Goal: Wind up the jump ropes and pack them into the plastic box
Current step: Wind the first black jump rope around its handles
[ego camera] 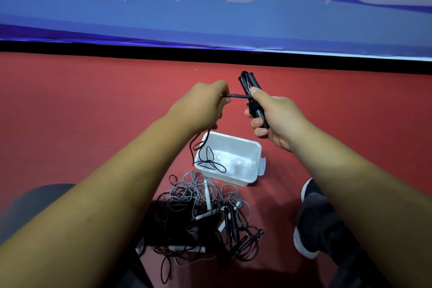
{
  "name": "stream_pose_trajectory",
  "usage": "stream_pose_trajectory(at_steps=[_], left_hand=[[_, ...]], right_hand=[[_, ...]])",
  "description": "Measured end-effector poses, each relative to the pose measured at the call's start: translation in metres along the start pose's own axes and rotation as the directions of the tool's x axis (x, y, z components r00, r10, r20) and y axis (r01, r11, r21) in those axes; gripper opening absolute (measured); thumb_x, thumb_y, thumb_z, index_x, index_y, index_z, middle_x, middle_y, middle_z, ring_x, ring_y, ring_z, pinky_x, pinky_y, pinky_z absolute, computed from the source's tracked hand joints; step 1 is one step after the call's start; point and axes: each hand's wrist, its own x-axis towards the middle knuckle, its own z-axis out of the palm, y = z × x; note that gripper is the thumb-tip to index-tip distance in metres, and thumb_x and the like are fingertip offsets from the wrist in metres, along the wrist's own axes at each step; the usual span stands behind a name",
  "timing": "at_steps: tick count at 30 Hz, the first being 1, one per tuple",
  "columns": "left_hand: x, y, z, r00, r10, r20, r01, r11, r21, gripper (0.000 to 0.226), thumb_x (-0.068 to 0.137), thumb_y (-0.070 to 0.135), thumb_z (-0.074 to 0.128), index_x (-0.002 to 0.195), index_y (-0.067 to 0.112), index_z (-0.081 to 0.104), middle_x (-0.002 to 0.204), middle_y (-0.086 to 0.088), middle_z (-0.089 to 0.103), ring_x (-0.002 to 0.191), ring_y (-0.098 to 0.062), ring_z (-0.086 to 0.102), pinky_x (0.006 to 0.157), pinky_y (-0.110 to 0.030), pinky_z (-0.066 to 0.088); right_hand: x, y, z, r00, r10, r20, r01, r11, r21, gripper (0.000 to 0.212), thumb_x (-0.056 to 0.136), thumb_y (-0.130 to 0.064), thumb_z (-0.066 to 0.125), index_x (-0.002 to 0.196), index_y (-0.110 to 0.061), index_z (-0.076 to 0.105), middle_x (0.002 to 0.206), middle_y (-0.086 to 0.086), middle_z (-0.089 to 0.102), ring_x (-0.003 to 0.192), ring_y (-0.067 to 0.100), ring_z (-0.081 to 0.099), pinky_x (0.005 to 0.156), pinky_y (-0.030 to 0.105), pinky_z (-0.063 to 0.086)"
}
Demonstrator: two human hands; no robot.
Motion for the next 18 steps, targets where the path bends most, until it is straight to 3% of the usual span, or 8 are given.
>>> stream_pose_trajectory(at_steps=[1, 3, 6, 9, 14, 18], left_hand=[[-0.001, 0.003, 0.001, 0.999, -0.047, 0.018, 0.049, 0.988, -0.149, 0.008, 0.107, 0.021, 0.054, 0.106, 0.017, 0.061, 0.078, -0.008, 0.072, 0.055, -0.019, 0.073, 0.062, -0.050, 0.063], [-0.001, 0.005, -0.001, 0.986, -0.122, 0.114, 0.162, 0.868, -0.470, 0.015, 0.108, 0.017, 0.056, 0.107, 0.010, 0.069, 0.080, -0.010, 0.072, 0.071, -0.024, 0.075, 0.083, -0.053, 0.063], [0.000, -0.003, -0.008, 0.972, -0.071, 0.222, 0.205, 0.713, -0.671, 0.021, 0.109, 0.015, 0.053, 0.114, 0.007, 0.072, 0.086, -0.008, 0.070, 0.085, -0.021, 0.069, 0.095, -0.041, 0.057], [0.002, -0.014, -0.011, 0.964, 0.004, 0.265, 0.154, 0.804, -0.574, 0.023, 0.105, 0.006, 0.058, 0.120, 0.012, 0.074, 0.096, -0.006, 0.075, 0.091, -0.017, 0.070, 0.095, -0.028, 0.055], [0.004, -0.022, -0.007, 0.961, -0.098, 0.260, 0.197, 0.899, -0.391, 0.022, 0.089, 0.013, 0.081, 0.106, 0.026, 0.082, 0.097, -0.002, 0.081, 0.086, -0.009, 0.069, 0.092, -0.031, 0.054], [0.004, -0.020, 0.000, 0.959, -0.115, 0.259, 0.192, 0.936, -0.294, 0.015, 0.084, 0.017, 0.086, 0.097, 0.024, 0.083, 0.079, 0.007, 0.078, 0.068, 0.002, 0.063, 0.070, -0.011, 0.049]], right_hand=[[0.001, -0.001, -0.001, 1.000, -0.005, -0.007, 0.005, 1.000, 0.003, 0.038, 0.101, -0.043, 0.069, 0.108, -0.005, 0.067, 0.077, 0.008, 0.068, 0.051, 0.014, 0.042, 0.047, 0.025, 0.028], [0.004, -0.002, -0.004, 1.000, -0.013, -0.018, 0.013, 1.000, -0.003, 0.037, 0.101, -0.043, 0.070, 0.106, -0.006, 0.067, 0.079, 0.009, 0.067, 0.051, 0.014, 0.041, 0.047, 0.024, 0.028], [0.005, -0.008, -0.008, 0.999, -0.023, -0.028, 0.023, 1.000, -0.017, 0.036, 0.100, -0.042, 0.071, 0.103, -0.006, 0.068, 0.081, 0.010, 0.066, 0.052, 0.015, 0.040, 0.049, 0.025, 0.027], [0.002, -0.015, -0.009, 1.000, -0.020, -0.001, 0.020, 1.000, 0.012, 0.031, 0.100, -0.039, 0.072, 0.105, -0.009, 0.067, 0.082, 0.011, 0.065, 0.052, 0.015, 0.039, 0.050, 0.025, 0.025], [-0.006, -0.021, -0.007, 0.989, 0.055, 0.139, -0.056, 0.998, 0.009, 0.031, 0.100, -0.039, 0.070, 0.108, -0.010, 0.063, 0.079, 0.010, 0.066, 0.052, 0.014, 0.037, 0.048, 0.023, 0.022], [-0.012, -0.019, -0.003, 0.962, 0.117, 0.245, -0.112, 0.993, -0.032, 0.035, 0.099, -0.040, 0.071, 0.109, -0.008, 0.061, 0.080, 0.011, 0.065, 0.054, 0.013, 0.036, 0.046, 0.022, 0.019]])
